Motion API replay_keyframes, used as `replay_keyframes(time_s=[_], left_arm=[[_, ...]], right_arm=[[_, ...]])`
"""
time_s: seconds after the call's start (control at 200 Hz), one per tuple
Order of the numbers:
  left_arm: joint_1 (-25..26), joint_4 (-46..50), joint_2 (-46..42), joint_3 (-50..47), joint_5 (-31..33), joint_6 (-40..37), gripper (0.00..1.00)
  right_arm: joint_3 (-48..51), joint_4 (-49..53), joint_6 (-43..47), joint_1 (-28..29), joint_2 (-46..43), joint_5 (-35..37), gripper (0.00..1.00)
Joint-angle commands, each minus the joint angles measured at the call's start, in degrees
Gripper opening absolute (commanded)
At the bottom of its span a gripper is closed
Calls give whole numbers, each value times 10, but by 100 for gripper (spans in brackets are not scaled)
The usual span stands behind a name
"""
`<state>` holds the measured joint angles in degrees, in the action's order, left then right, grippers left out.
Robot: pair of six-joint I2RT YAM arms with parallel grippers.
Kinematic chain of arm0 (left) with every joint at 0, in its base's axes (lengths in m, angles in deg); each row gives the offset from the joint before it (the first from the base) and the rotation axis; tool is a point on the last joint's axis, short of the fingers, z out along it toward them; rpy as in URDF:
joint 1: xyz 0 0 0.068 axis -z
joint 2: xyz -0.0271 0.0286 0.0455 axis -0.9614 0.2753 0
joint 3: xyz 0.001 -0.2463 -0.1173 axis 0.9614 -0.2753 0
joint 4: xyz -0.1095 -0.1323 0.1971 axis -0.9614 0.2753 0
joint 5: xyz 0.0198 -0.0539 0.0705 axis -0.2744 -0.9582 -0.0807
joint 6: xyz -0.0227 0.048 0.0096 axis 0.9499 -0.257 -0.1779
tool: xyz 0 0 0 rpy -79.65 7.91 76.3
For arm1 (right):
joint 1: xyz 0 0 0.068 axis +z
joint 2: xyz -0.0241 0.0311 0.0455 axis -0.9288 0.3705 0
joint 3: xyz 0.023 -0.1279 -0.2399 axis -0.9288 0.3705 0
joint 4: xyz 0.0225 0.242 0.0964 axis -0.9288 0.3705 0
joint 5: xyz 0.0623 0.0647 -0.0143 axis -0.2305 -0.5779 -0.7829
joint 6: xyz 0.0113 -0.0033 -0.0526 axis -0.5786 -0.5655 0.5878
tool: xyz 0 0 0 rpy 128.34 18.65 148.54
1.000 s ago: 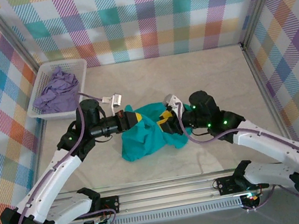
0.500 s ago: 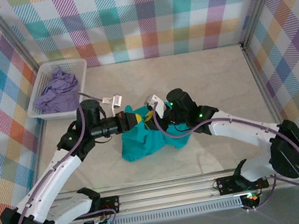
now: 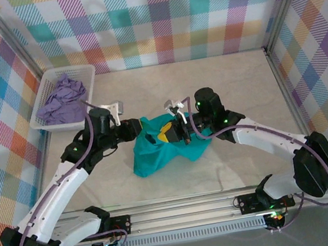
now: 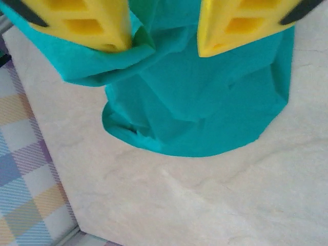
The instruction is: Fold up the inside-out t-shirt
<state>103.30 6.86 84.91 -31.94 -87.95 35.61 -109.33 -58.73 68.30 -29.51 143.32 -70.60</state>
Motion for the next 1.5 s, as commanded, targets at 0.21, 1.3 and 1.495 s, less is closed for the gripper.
replay_keyframes(time_s=[0.21, 1.3, 1.495], left_arm=[[14, -126, -142, -107, -194, 6, 52], [0, -271, 31, -87, -373, 125, 54], [0, -242, 10, -91, -364, 108, 37]], right_arm=[[-18, -33, -42, -15, 24, -13, 0], [5, -28, -32, -24, -13, 13, 0], [0, 4, -22, -28, -20, 51, 0]])
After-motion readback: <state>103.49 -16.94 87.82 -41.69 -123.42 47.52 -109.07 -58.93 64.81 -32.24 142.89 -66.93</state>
